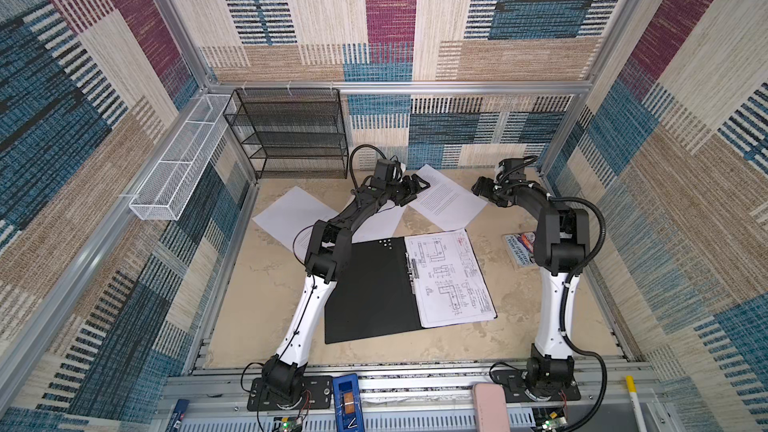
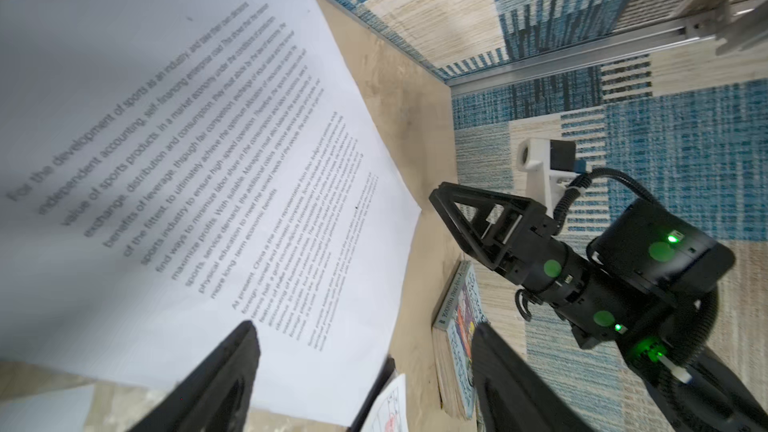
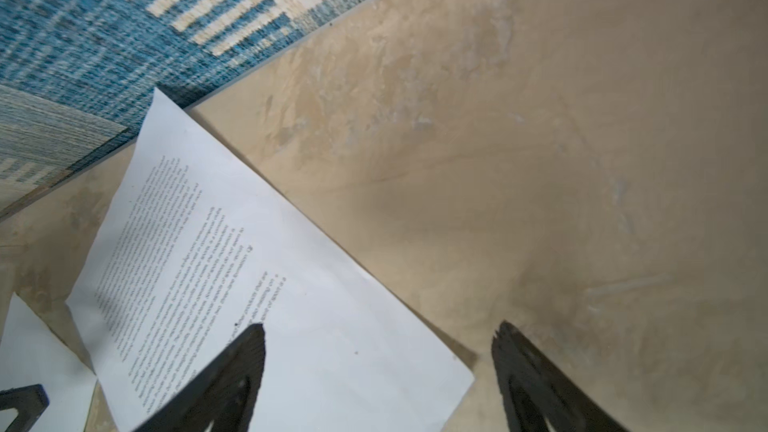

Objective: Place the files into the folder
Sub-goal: 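Reach both grippers to the loose text sheet beyond the folder, then pinch the text sheet edges with both grippers and lift it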

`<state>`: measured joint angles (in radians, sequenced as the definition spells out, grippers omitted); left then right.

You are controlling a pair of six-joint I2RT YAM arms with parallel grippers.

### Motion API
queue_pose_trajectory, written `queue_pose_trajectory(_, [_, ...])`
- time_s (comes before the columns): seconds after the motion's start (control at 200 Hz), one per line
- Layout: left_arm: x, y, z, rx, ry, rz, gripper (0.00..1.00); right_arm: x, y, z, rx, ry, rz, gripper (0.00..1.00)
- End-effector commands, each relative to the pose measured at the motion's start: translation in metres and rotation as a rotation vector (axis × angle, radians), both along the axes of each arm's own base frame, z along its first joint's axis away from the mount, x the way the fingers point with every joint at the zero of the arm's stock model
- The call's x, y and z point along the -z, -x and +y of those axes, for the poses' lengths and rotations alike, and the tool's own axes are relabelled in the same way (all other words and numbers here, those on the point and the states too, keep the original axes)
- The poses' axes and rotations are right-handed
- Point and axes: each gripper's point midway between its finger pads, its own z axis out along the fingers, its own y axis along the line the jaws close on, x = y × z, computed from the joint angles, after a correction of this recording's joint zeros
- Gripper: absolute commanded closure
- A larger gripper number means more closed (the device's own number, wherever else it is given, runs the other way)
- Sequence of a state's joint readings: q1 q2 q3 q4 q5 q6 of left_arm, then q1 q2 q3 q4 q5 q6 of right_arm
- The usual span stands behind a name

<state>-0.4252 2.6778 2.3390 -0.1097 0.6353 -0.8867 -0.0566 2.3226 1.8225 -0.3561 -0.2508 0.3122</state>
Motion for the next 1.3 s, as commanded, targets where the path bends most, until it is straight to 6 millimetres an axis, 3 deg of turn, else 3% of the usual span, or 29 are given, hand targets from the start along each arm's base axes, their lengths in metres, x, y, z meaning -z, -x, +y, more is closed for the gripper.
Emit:
queue_pose_trajectory(0.0, [0.007,-0.004,-0.001,-0.005,0.005,0.01,0.2,0.005,-0.002,0.002,-0.03,0.006,-0.01,0.12])
queue_pose_trajectory(0.165, [0.021,-0.002,0.002,-0.009,-0.024,0.029,0.19,0.017,-0.002,0.015,-0.096,-0.055,0.011,0.13])
queue_pose_trajectory(0.326, [0.055,-0.005,0.025,-0.087,-0.129,0.126,0.19,0.022,-0.001,0.053,-0.298,-0.213,0.029,0.13])
queue_pose_trajectory(0.521, [0.073,0.0,0.035,-0.078,-0.181,0.181,0.19,0.033,0.011,0.066,-0.375,-0.297,0.101,0.16])
queue_pose_trajectory(0.851, [0.082,0.012,0.036,-0.032,-0.205,0.207,0.19,0.025,0.03,0.09,-0.459,-0.429,0.122,0.18])
queue_pose_trajectory(0.957, [0.088,0.017,0.037,-0.02,-0.215,0.221,0.2,0.014,0.032,0.098,-0.489,-0.484,0.094,0.18])
queue_pose_trajectory(1.147, [0.091,0.025,0.04,0.008,-0.245,0.216,0.2,-0.02,0.022,0.111,-0.571,-0.581,0.002,0.15])
queue_pose_trajectory(1.297, [0.086,0.031,0.039,0.045,-0.237,0.216,0.2,-0.021,0.011,0.121,-0.619,-0.593,-0.009,0.16])
